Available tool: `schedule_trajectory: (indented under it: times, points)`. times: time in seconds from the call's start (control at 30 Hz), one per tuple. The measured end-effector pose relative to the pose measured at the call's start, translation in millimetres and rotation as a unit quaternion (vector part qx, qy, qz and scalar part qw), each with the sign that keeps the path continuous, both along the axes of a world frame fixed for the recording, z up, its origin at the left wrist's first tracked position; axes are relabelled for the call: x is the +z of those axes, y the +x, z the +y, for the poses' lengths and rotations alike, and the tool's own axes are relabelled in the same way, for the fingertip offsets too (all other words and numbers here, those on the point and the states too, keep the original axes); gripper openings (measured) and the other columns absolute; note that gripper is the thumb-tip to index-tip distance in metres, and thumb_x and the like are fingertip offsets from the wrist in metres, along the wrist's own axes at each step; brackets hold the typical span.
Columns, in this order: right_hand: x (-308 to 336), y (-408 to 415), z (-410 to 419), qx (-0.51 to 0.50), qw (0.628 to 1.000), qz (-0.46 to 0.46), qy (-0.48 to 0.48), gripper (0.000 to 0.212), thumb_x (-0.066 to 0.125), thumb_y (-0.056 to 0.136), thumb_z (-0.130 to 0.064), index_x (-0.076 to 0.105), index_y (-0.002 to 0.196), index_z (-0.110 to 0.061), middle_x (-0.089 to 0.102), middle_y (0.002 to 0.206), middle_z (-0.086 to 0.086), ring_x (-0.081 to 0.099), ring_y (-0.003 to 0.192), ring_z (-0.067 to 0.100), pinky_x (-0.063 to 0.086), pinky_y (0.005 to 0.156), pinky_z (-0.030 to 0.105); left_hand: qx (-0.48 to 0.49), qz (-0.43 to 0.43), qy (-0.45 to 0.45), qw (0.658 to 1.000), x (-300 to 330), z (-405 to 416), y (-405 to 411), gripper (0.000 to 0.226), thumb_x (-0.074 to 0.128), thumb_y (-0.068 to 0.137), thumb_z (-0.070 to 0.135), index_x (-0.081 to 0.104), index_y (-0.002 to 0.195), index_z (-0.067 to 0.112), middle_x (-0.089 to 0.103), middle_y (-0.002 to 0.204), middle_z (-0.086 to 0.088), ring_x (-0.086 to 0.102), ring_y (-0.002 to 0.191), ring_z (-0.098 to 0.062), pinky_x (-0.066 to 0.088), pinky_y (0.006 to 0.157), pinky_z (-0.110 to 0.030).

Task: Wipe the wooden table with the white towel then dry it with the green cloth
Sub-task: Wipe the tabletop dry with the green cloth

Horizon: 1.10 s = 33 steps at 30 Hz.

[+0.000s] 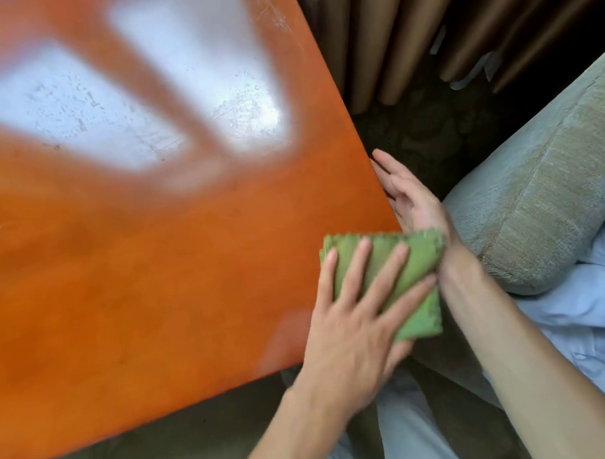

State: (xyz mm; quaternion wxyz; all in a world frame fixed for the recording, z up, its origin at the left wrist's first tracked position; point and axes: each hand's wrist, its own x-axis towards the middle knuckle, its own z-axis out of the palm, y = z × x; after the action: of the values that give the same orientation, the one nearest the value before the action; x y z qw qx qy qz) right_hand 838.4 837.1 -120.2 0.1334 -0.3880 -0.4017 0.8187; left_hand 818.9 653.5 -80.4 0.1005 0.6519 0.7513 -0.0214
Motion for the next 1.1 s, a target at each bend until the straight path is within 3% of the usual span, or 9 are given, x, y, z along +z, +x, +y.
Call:
schedule_trajectory:
  times: [0.17,0.23,0.33,0.4,0.5,0.73,0.9,1.03,1.1]
  points:
    - [12,-6,-4,0.05,0.988,-0.06,0.132,0.039,0.037,0.108,-0.02,0.05,0.145,-0.017,0.059,0.143,0.003,0.056,0.13,0.012,0.042,0.115,0.038,-0.101,0.043,-0.045,0.993,-2,-60,-6,0.08,0.049,0.079,0.057,0.031,0.154,0.038,0.011,0.168,-0.002,0.007,0.153,-0.037,0.009,0.12,-0.059]
    - [17,-12,-1,0.081,0.963,-0.108,0.234,0.041,0.038,0.108,-0.02,0.048,0.147,-0.019,0.055,0.146,-0.001,0.051,0.132,0.005,0.041,0.114,0.031,-0.078,0.044,-0.04,0.995,-2,-76,-29,0.084,0.051,0.078,0.056,0.026,0.156,0.04,0.015,0.167,-0.001,0.015,0.152,-0.036,0.013,0.12,-0.058]
    - [27,-29,4,0.134,0.9,-0.126,0.395,0.047,0.039,0.106,-0.021,0.04,0.152,-0.017,0.043,0.155,-0.001,0.038,0.141,0.005,0.031,0.119,0.024,0.061,0.027,0.01,0.998,3,-89,-77,0.063,0.039,0.096,0.05,0.025,0.156,0.039,0.023,0.165,-0.001,0.022,0.15,-0.035,0.018,0.118,-0.056]
    - [30,-50,8,0.164,0.843,-0.137,0.494,0.053,0.047,0.101,-0.019,0.039,0.153,-0.017,0.036,0.16,0.005,0.034,0.146,0.017,0.025,0.121,0.026,0.184,0.03,0.028,0.982,1,-94,-118,0.053,0.027,0.103,0.047,0.031,0.155,0.035,0.03,0.162,-0.006,0.027,0.147,-0.039,0.019,0.117,-0.056]
    - [38,-92,12,0.166,0.773,-0.137,0.596,0.053,0.052,0.095,-0.01,0.048,0.148,-0.016,0.038,0.158,0.011,0.036,0.144,0.032,0.029,0.12,0.038,0.33,0.039,0.045,0.942,-1,-96,-183,0.054,0.03,0.102,0.04,0.041,0.15,0.019,0.035,0.157,-0.015,0.033,0.14,-0.046,0.027,0.108,-0.061]
    - [33,-149,2,0.263,0.617,-0.209,0.712,0.052,0.042,0.093,-0.027,0.053,0.144,-0.021,0.041,0.157,0.011,0.037,0.143,0.036,0.024,0.121,0.052,0.471,0.085,0.065,0.876,-11,-72,-273,0.063,0.026,0.099,0.046,0.043,0.15,0.014,0.039,0.153,-0.022,0.037,0.133,-0.048,0.031,0.102,-0.062]
    - [35,-149,3,0.277,0.609,-0.228,0.708,0.054,0.041,0.093,-0.031,0.049,0.147,-0.024,0.038,0.159,0.008,0.034,0.145,0.034,0.023,0.123,0.051,0.499,0.072,0.092,0.858,-19,-40,-321,0.067,0.029,0.097,0.049,0.043,0.146,0.006,0.038,0.154,-0.02,0.035,0.136,-0.048,0.026,0.106,-0.063]
    - [33,-150,1,0.265,0.614,-0.23,0.707,0.054,0.049,0.092,-0.031,0.05,0.146,-0.028,0.038,0.159,0.004,0.034,0.146,0.03,0.019,0.125,0.047,0.473,0.058,0.091,0.874,-17,6,-358,0.065,0.026,0.097,0.052,0.04,0.15,0.017,0.033,0.157,-0.018,0.031,0.139,-0.047,0.021,0.11,-0.064]
    - [33,-150,2,0.256,0.616,-0.228,0.71,0.054,0.051,0.092,-0.03,0.05,0.146,-0.029,0.039,0.158,0.003,0.035,0.145,0.029,0.018,0.124,0.046,0.424,0.044,0.081,0.901,-15,35,-361,0.067,0.022,0.096,0.053,0.039,0.152,0.021,0.03,0.16,-0.016,0.027,0.142,-0.047,0.017,0.113,-0.064]
